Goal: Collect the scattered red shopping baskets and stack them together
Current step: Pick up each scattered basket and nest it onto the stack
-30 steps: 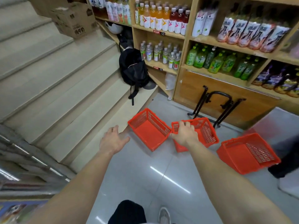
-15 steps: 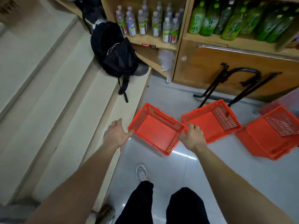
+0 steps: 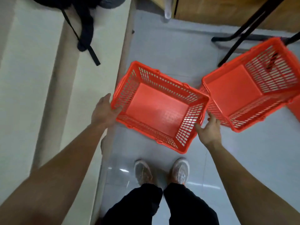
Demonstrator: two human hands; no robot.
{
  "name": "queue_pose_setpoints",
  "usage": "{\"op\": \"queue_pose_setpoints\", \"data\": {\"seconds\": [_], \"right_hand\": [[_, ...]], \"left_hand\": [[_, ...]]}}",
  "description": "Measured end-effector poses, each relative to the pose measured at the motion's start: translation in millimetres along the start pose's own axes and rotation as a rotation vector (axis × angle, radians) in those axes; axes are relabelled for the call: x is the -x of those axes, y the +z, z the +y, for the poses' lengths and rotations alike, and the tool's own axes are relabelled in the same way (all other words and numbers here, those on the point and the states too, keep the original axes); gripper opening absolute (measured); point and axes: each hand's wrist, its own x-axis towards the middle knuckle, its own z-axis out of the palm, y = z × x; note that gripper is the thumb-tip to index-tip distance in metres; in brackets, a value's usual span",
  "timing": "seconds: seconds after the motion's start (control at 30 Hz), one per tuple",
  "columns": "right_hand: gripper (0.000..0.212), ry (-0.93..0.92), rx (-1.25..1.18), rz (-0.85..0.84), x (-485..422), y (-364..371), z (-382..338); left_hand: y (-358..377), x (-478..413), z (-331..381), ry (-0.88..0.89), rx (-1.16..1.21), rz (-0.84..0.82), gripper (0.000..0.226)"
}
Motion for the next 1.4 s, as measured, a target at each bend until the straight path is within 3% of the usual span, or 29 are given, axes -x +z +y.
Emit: {"op": "queue_pose_setpoints", "data": {"seconds": [0.13,0.27,0.4,0.57,0.73,1.0,1.2,1.4], "right_hand": [[0.077,0.013,-0.055,0.142,-44.9,68.8,41.8],[0.072,-0.028,-0.179,0.320,-73.1,100.2,61.9],[0.064,-0.082,-0.242,0.300,-79.1,110.2,65.9],[0.066,-0.128,-0.239,0.245,-71.2,86.8,48.4],[0.064,-0.197,-0.249,0.191,-16.5,6.6,2.4],[0.057,-0.139,-0.247,0.204,107.7,-213.6,-65.3],[0.049,-0.101,-0.272,0.271,198.8,-358.2,-70.6],[0.047,-0.019,-0.432,0.372,286.5,-430.8,-50.3]], "left_hand": [[52.9,-68.1,-23.0,0.008,0.035,0.093,0.091],[83.1,-115.5,-32.3,0.073,0.113,0.158,0.079],[96.5,-129.7,-35.6,0.190,0.145,0.257,0.053],[76.9,-97.2,-46.1,0.242,0.157,0.313,0.046],[1.3,-12.0,-34.7,0.151,0.193,0.342,0.041],[-173.5,180.8,69.0,0.030,0.238,0.296,0.041],[-261.6,280.9,166.2,0.070,0.369,0.221,0.037],[-302.7,319.1,232.3,0.213,0.466,0.126,0.034]]}}
